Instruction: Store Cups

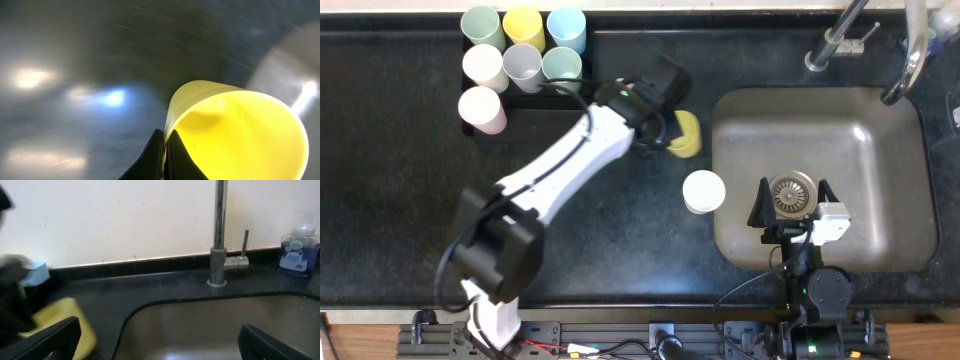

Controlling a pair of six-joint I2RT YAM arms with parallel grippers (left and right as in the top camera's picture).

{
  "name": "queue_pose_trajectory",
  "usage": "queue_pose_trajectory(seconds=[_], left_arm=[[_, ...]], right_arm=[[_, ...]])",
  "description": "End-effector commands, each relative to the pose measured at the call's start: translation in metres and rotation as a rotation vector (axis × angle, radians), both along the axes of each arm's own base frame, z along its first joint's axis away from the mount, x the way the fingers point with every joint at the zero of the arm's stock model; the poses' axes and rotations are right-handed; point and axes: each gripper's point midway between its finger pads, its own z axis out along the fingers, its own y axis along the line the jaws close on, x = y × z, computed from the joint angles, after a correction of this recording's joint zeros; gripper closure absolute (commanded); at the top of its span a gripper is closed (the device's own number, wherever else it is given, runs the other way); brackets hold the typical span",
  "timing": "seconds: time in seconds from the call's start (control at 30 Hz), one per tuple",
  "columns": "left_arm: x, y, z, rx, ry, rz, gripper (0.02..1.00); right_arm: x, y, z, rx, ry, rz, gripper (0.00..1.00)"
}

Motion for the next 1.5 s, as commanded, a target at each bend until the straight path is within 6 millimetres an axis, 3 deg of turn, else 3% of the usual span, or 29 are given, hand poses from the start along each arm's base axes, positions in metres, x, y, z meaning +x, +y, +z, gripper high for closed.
queue_pose_trajectory(seconds=[0.03, 0.2, 0.3, 0.4, 0.7, 1.43, 1.47, 1.5], left_arm=[[0.019, 0.096, 0.079, 0.063, -0.146, 0.216, 0.982], [0.015, 0.2, 0.094, 0.155, -0.109, 0.444, 0.982], [0.016, 0.236, 0.083, 0.146, -0.063, 0.536, 0.982], [0.018, 0.254, 0.066, 0.129, -0.026, 0.608, 0.982], [0.026, 0.258, 0.027, 0.151, 0.037, 0.63, 0.982], [0.038, 0.268, -0.015, 0.245, 0.077, 0.639, 0.98], [0.038, 0.268, -0.015, 0.243, 0.078, 0.638, 0.904], [0.038, 0.268, -0.015, 0.243, 0.078, 0.638, 0.739]], right_arm=[[0.0, 0.0, -0.004, 0.004, 0.0, 0.004, 0.005], [0.0, 0.0, -0.004, 0.004, 0.001, 0.003, 0.007], [0.0, 0.0, -0.004, 0.004, 0.0, 0.003, 0.005], [0.0, 0.0, -0.004, 0.004, 0.001, 0.003, 0.003], [0.0, 0.0, -0.004, 0.004, 0.001, 0.003, 0.005], [0.0, 0.0, -0.004, 0.004, 0.0, 0.003, 0.007], [0.0, 0.0, -0.004, 0.004, 0.0, 0.003, 0.005], [0.0, 0.0, -0.004, 0.004, 0.0, 0.003, 0.005]])
